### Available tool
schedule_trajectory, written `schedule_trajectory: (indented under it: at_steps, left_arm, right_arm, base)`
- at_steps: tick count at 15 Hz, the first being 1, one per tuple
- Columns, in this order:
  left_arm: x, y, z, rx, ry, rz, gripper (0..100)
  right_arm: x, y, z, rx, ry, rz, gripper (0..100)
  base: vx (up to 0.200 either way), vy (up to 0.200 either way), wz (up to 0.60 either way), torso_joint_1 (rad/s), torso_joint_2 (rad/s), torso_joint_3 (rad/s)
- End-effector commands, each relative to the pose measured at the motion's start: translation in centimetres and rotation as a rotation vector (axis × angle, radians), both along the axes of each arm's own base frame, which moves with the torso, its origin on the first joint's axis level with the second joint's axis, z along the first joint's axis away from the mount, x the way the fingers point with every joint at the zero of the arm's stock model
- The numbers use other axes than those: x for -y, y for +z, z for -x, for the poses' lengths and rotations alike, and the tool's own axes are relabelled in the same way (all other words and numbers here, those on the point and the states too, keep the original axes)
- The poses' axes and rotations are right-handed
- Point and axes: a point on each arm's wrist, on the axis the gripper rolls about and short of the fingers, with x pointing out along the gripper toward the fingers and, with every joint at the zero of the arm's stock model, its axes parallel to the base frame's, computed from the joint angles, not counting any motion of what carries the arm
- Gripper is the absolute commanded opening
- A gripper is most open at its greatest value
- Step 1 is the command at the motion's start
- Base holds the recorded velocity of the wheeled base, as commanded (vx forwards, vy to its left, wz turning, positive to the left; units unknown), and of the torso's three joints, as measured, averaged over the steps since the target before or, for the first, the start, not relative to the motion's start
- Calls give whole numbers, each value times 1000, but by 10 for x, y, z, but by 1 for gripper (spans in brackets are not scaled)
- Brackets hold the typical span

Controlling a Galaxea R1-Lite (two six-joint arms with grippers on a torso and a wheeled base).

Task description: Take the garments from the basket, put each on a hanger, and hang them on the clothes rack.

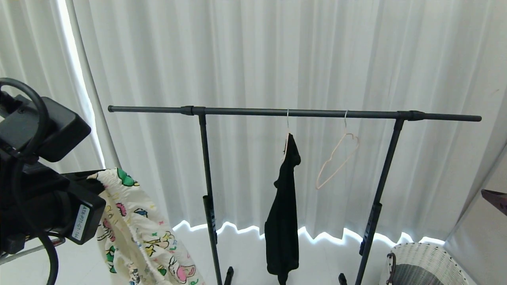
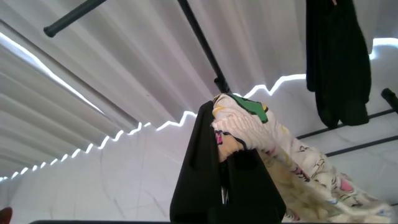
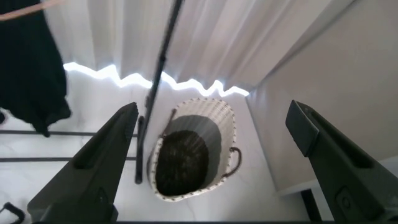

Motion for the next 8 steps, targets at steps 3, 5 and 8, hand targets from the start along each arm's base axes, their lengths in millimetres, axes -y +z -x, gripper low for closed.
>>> schedule_trajectory:
  at_steps: [3, 5, 8]
  left_arm:
    - [0, -2, 1, -5, -5, -3, 0]
    - [0, -2, 1, -4, -6, -2, 0]
    - [0, -2, 1, -2, -7, -4, 0]
  right_arm:
    - [0, 0, 0, -2, 0, 0, 100]
    - [0, 0, 0, -2, 2, 0, 100]
    - [0, -1, -1, -6, 7, -3, 100]
  base:
    - [0, 0, 0, 0, 0, 0]
    - [0, 0, 0, 0, 0, 0]
    - [133, 0, 0, -2, 2, 2]
